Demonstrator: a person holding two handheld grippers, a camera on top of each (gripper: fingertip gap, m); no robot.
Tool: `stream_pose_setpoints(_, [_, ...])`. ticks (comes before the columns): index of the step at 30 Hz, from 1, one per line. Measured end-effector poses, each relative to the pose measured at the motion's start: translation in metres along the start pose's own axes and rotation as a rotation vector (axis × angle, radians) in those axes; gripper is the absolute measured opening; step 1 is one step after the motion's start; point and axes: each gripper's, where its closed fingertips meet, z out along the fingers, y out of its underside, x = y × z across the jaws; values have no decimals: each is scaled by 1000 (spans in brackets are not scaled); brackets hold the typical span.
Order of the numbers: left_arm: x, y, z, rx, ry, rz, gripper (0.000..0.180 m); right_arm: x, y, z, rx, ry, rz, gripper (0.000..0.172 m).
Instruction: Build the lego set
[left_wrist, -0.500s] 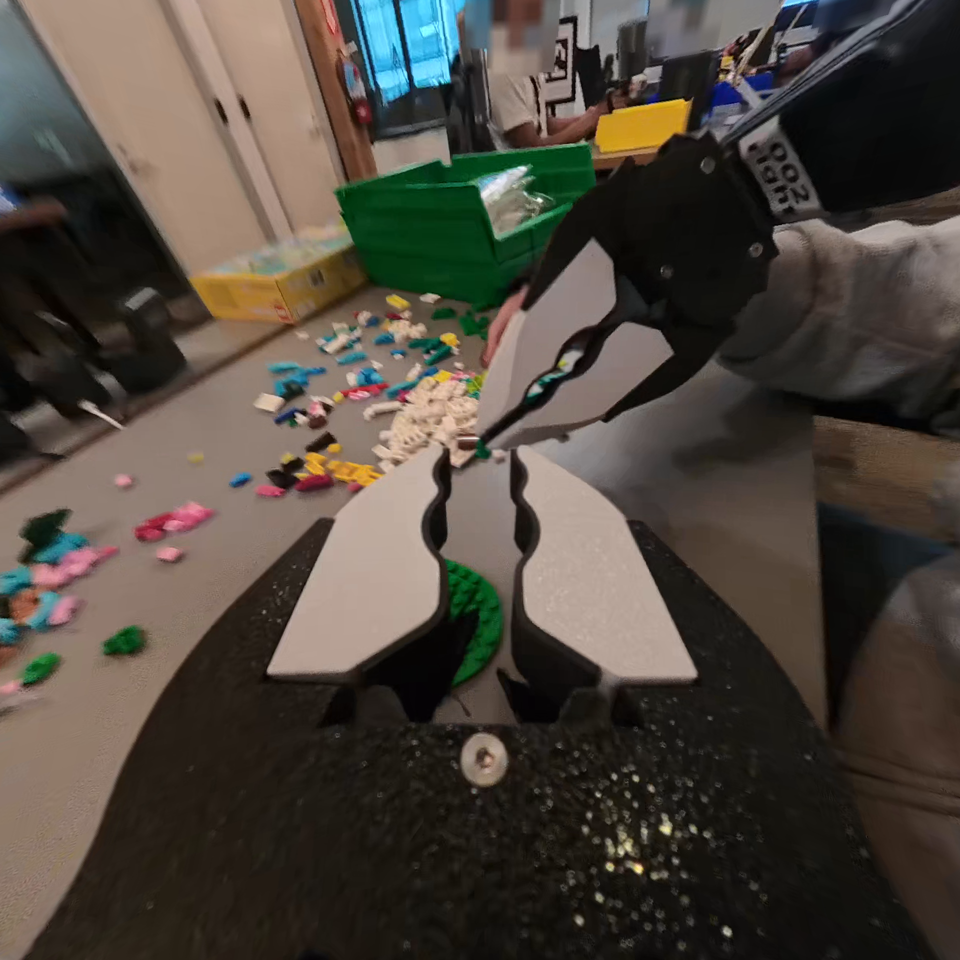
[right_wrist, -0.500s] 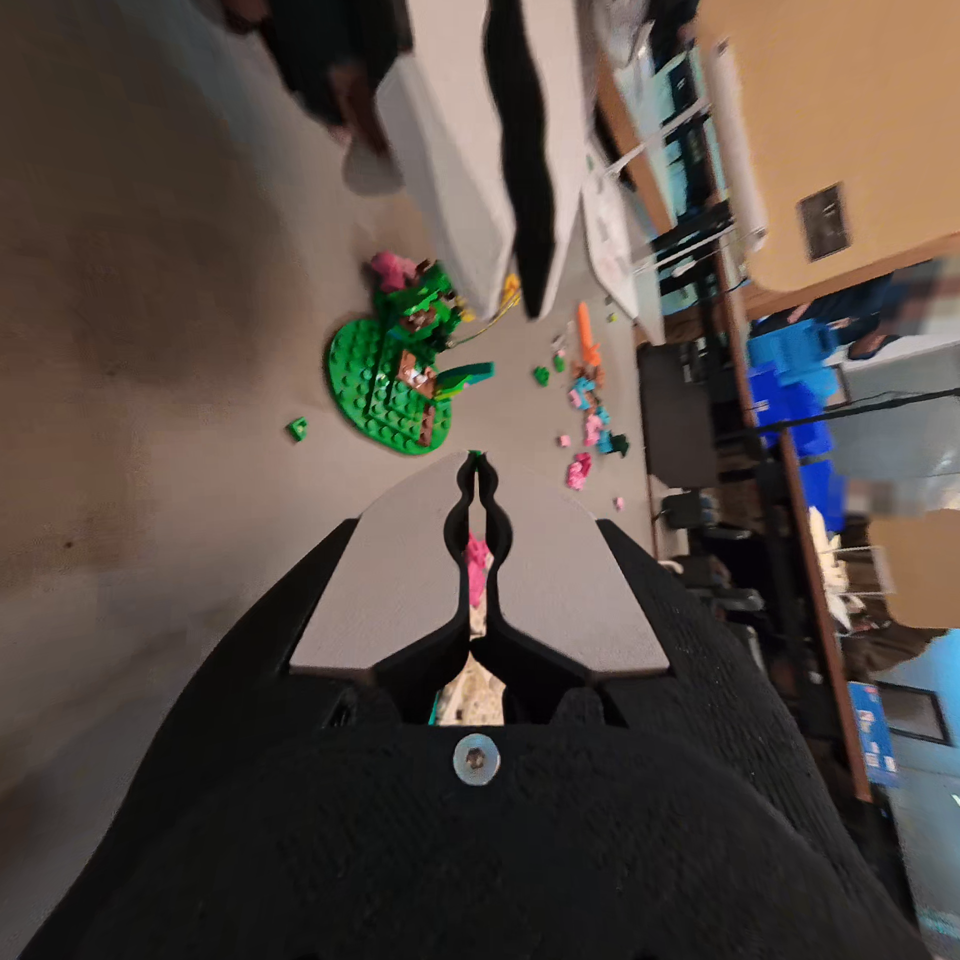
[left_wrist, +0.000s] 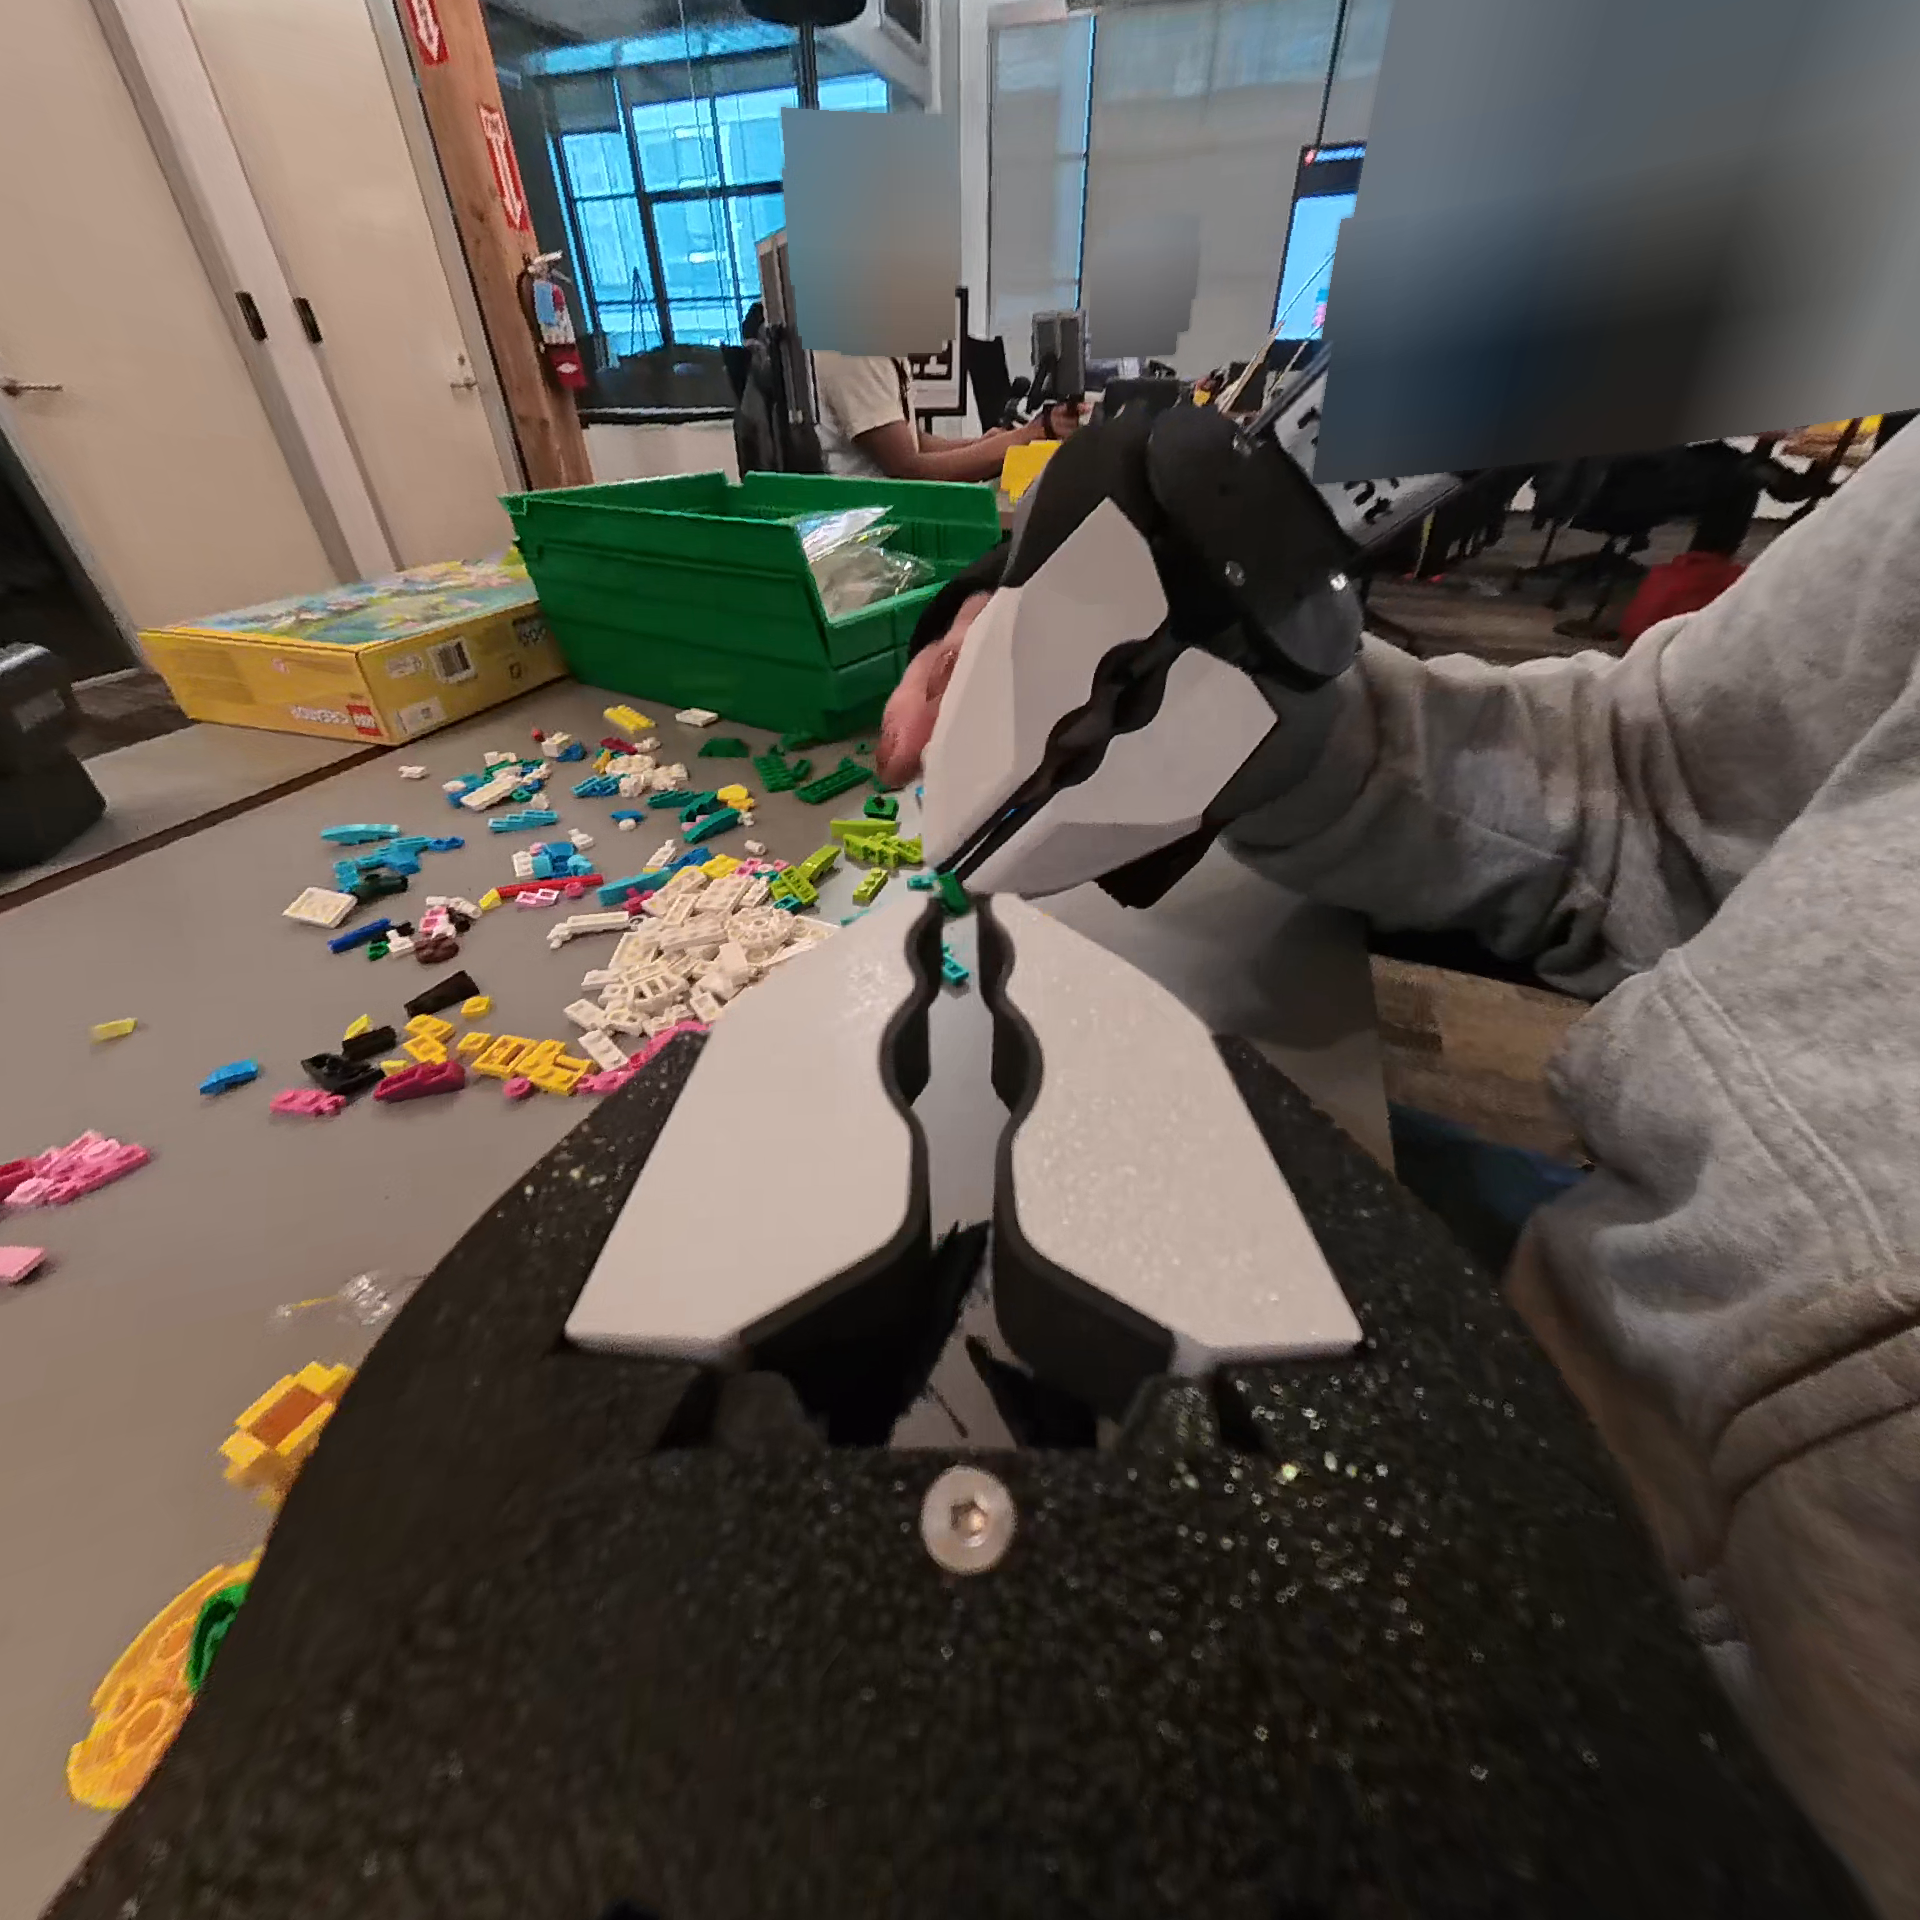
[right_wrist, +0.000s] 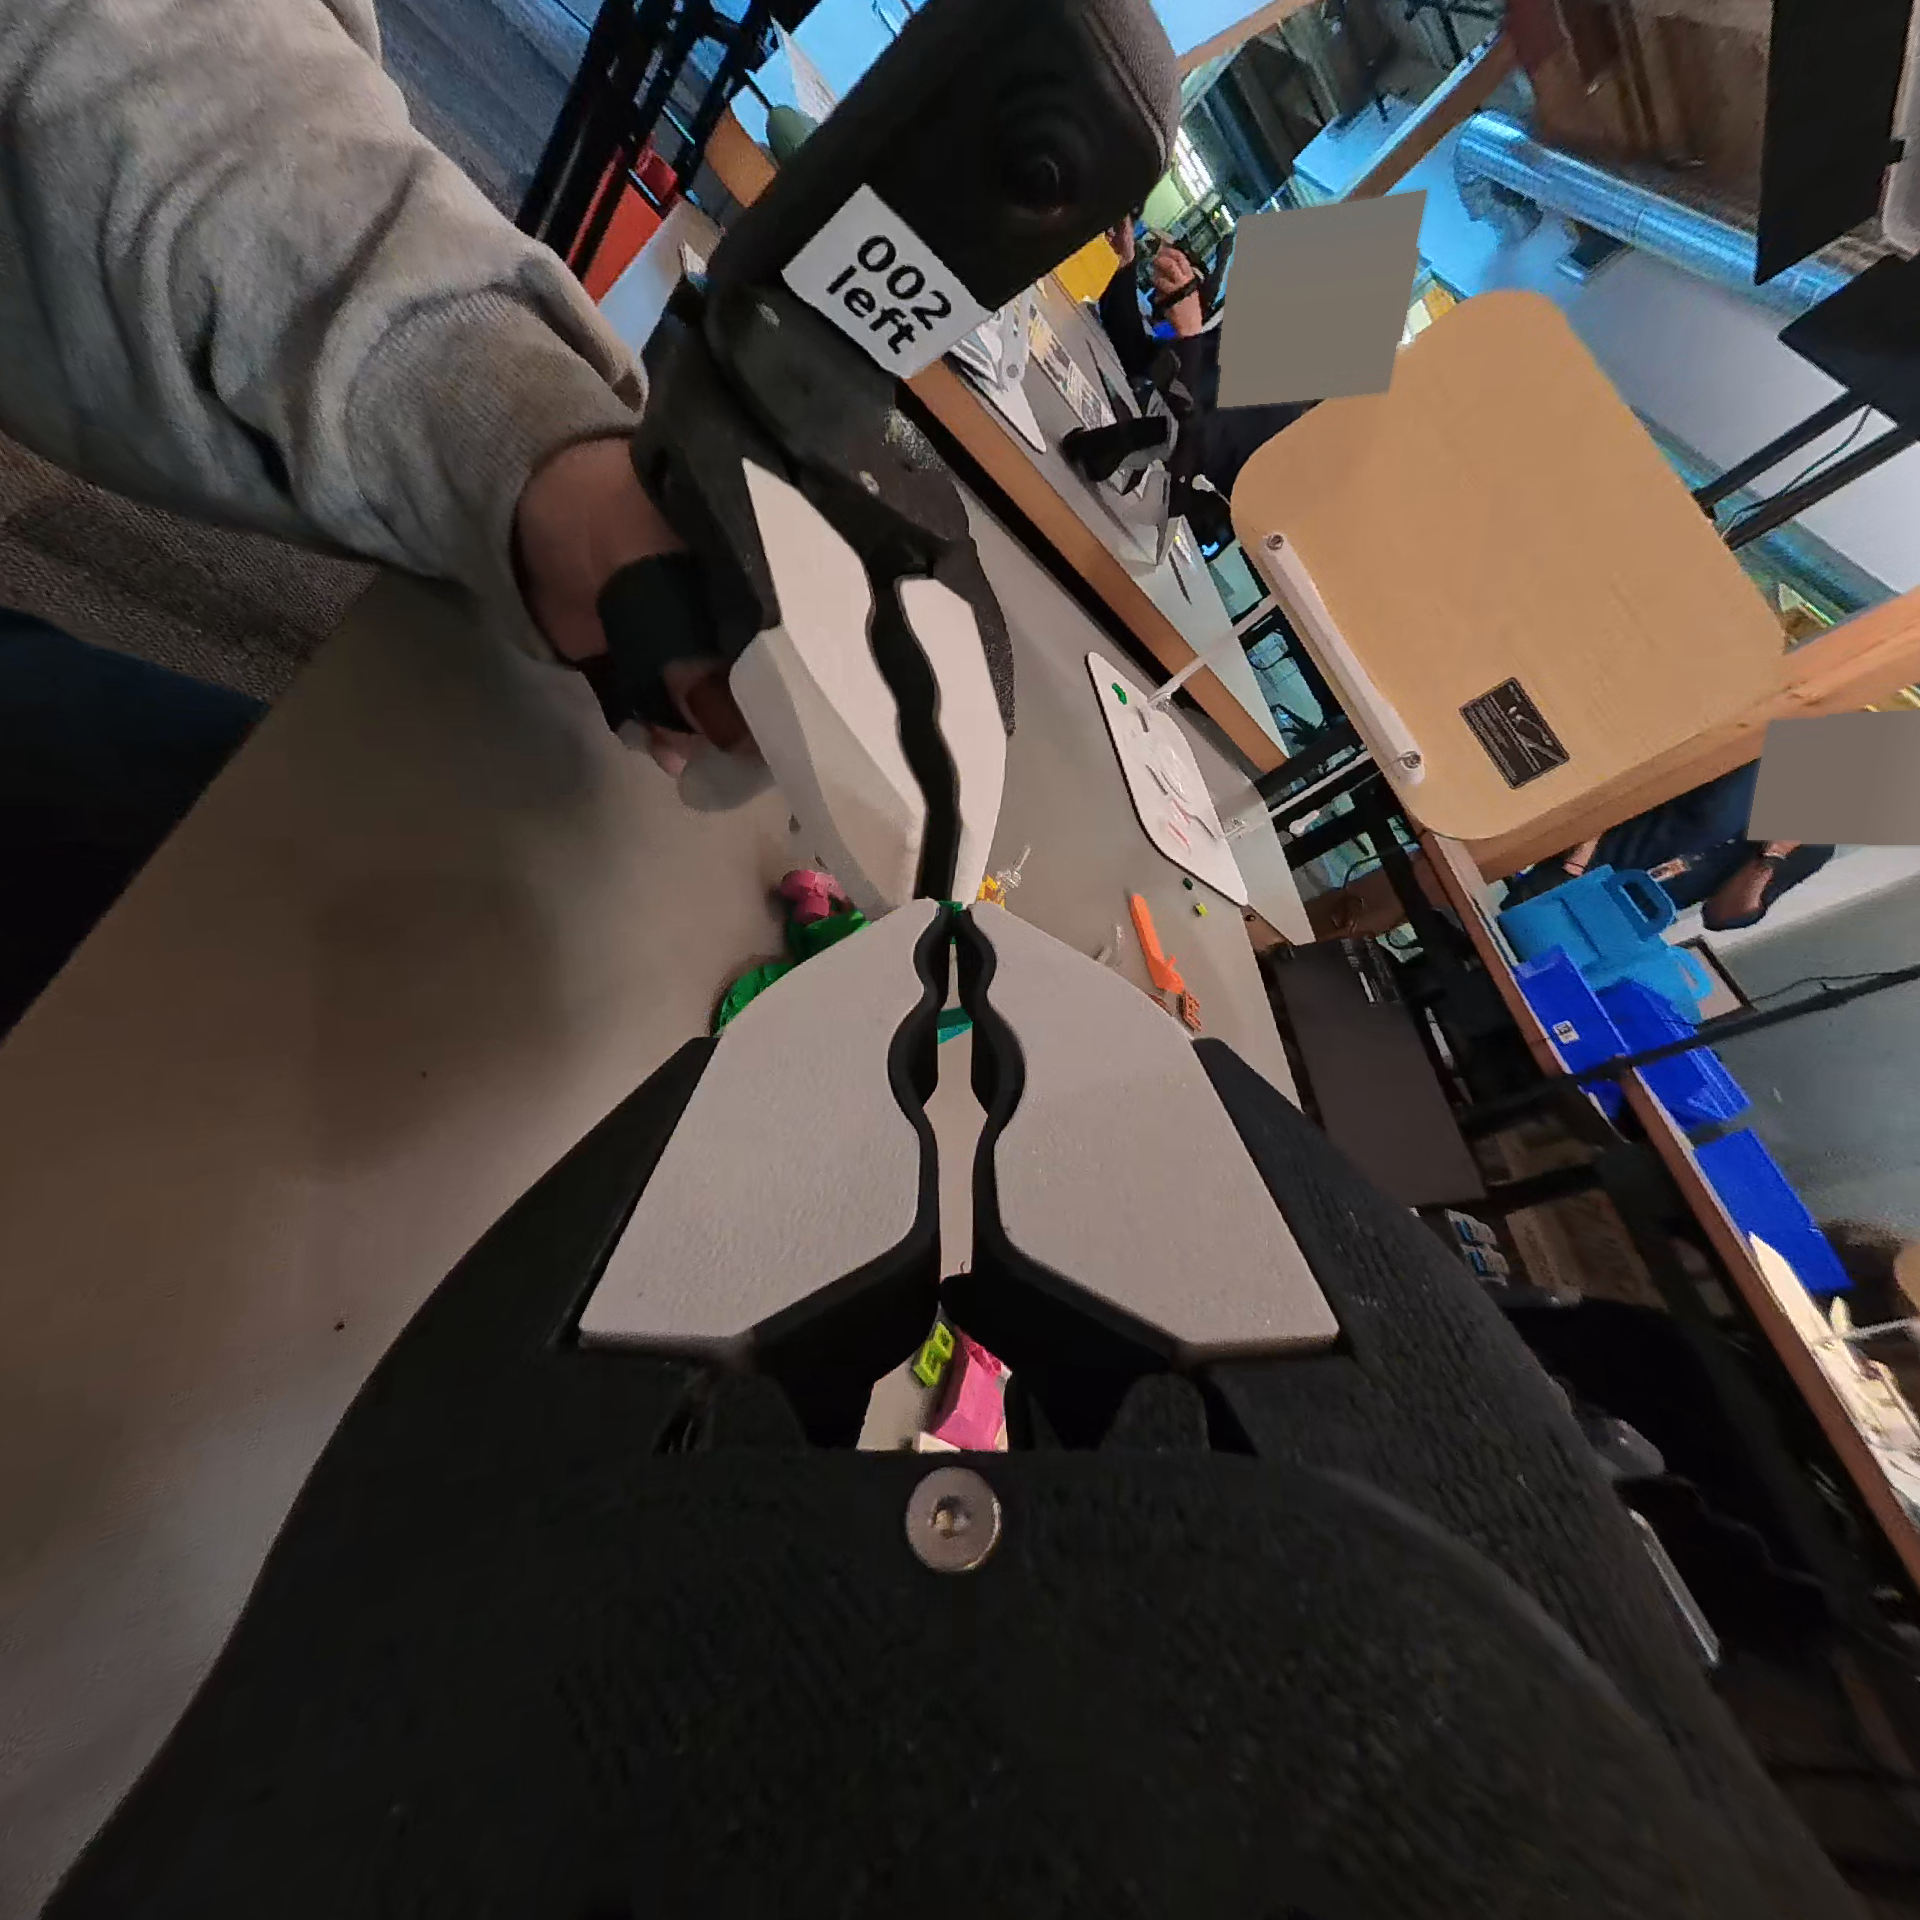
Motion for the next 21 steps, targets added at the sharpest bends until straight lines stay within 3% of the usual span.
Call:
stream_pose_setpoints(10, [0, 4, 0, -28, 6, 29, 3, -3, 1, -2, 8, -38, 28, 0])
stream_pose_setpoints(16, [7, 17, 2, -103, 8, 231, 2, -14, 6, -6, 17, -194, 249, 1])
stream_pose_setpoints(21, [18, 20, 4, -109, 61, 271, 2, -29, 8, -12, 25, -347, 390, 3])
